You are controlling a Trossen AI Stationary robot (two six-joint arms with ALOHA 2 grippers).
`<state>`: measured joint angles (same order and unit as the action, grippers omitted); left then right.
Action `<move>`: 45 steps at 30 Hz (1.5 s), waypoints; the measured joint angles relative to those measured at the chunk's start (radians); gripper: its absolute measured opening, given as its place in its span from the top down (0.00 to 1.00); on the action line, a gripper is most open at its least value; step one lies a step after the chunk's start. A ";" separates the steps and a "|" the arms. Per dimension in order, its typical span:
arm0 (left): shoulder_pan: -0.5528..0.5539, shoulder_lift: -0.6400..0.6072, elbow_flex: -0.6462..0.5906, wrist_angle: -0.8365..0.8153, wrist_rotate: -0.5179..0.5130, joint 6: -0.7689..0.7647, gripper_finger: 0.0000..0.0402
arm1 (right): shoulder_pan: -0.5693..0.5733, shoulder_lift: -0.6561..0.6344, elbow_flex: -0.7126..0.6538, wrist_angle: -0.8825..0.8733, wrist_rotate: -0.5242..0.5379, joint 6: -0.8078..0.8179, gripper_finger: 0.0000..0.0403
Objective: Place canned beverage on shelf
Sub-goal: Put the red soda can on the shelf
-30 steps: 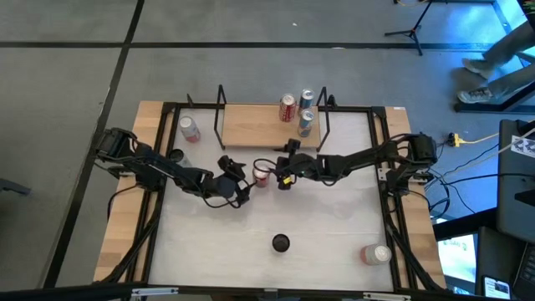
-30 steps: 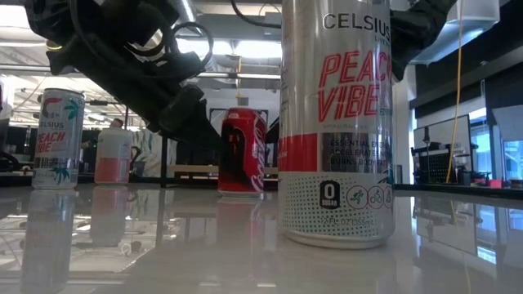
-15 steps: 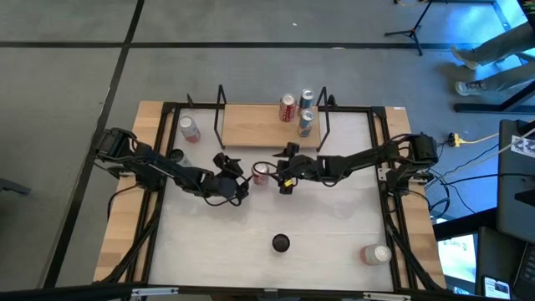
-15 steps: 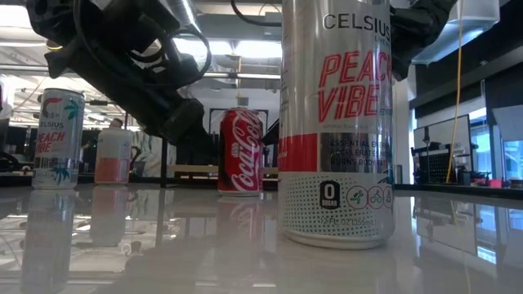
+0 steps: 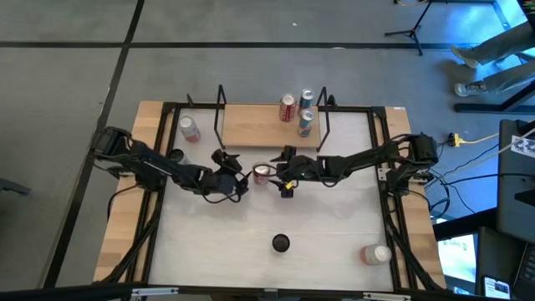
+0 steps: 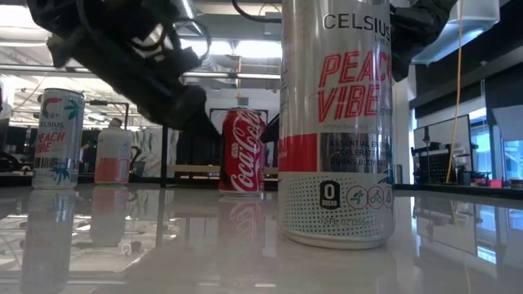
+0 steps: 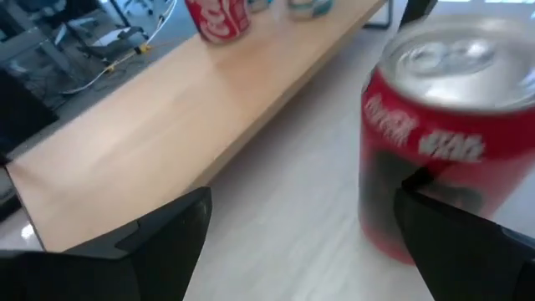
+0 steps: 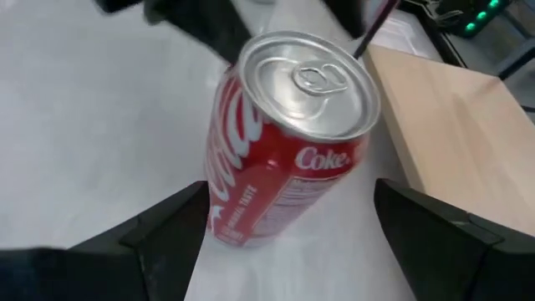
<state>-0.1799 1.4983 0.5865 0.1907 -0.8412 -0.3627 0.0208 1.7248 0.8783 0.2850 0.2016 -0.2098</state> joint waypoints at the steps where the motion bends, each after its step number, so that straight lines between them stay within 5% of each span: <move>1: -0.001 -0.019 0.000 -0.005 0.008 0.007 0.08 | 0.000 0.000 0.000 -0.002 -0.002 0.000 0.16; 14: -0.010 -0.245 0.002 0.016 0.288 0.081 0.08 | 0.000 -0.142 0.000 -0.191 0.007 0.028 0.16; 24: 0.097 -0.129 0.002 0.260 0.407 0.133 0.08 | 0.015 -0.202 -0.014 -0.406 0.016 0.124 0.16; 45: 0.146 0.054 0.001 0.385 0.454 0.164 0.08 | 0.084 -0.202 -0.114 -0.308 0.078 0.153 0.16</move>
<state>-0.0334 1.5524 0.5873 0.5753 -0.3871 -0.1990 0.1043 1.5227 0.7647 -0.0231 0.2794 -0.0566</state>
